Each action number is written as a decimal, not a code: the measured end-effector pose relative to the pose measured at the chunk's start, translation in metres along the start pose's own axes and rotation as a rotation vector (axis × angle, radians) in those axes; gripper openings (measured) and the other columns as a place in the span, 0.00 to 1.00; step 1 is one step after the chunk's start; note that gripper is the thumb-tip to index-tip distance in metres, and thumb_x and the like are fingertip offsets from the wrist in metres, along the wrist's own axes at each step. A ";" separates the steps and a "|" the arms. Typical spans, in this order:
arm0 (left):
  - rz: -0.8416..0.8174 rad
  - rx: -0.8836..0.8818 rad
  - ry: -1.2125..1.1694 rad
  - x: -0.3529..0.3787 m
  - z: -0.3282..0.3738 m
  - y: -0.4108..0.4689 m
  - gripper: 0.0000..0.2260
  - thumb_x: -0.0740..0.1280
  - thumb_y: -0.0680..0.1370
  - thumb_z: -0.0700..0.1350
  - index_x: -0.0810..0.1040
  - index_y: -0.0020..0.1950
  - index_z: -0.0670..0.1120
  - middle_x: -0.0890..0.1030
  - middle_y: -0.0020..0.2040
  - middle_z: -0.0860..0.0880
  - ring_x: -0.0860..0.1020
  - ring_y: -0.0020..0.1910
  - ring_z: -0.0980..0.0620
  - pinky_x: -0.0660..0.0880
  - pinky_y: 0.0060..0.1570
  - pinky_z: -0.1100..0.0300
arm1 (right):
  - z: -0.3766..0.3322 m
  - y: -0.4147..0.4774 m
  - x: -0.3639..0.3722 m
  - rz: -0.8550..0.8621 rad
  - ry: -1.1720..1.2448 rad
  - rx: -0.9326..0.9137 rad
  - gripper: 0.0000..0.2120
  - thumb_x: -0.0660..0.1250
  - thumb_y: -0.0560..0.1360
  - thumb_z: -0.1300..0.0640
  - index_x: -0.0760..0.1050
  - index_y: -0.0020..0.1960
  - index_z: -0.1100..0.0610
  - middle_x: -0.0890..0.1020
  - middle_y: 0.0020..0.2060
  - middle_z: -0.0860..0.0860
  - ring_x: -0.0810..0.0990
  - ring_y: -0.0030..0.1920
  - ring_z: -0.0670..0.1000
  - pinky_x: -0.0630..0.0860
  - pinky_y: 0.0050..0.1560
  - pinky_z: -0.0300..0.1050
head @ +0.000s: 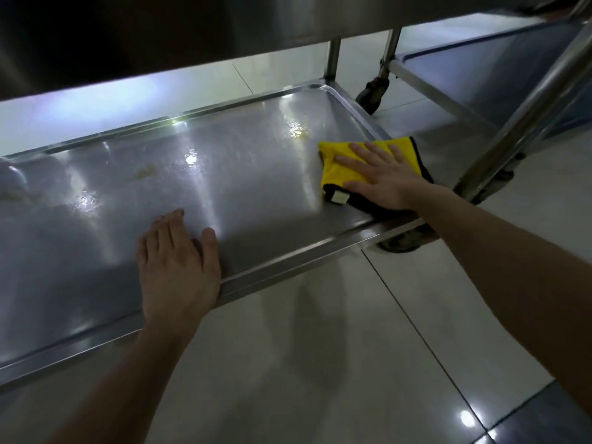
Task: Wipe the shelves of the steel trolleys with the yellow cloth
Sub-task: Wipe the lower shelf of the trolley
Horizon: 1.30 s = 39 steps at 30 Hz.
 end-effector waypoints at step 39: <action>0.060 -0.022 -0.081 -0.010 0.008 -0.002 0.28 0.51 0.88 0.55 0.68 0.79 0.36 0.75 0.75 0.36 0.71 0.76 0.35 0.61 0.81 0.39 | -0.106 0.058 0.011 0.040 0.043 0.056 0.40 0.37 0.71 0.18 0.42 0.82 0.26 0.41 0.87 0.46 0.37 0.86 0.57 0.32 0.78 0.74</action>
Point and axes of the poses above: each hand's wrist, its own y-axis towards the middle knuckle, its own x-axis out of the palm, z = x × y, the point moved 5 cm from there along y, towards the middle knuckle
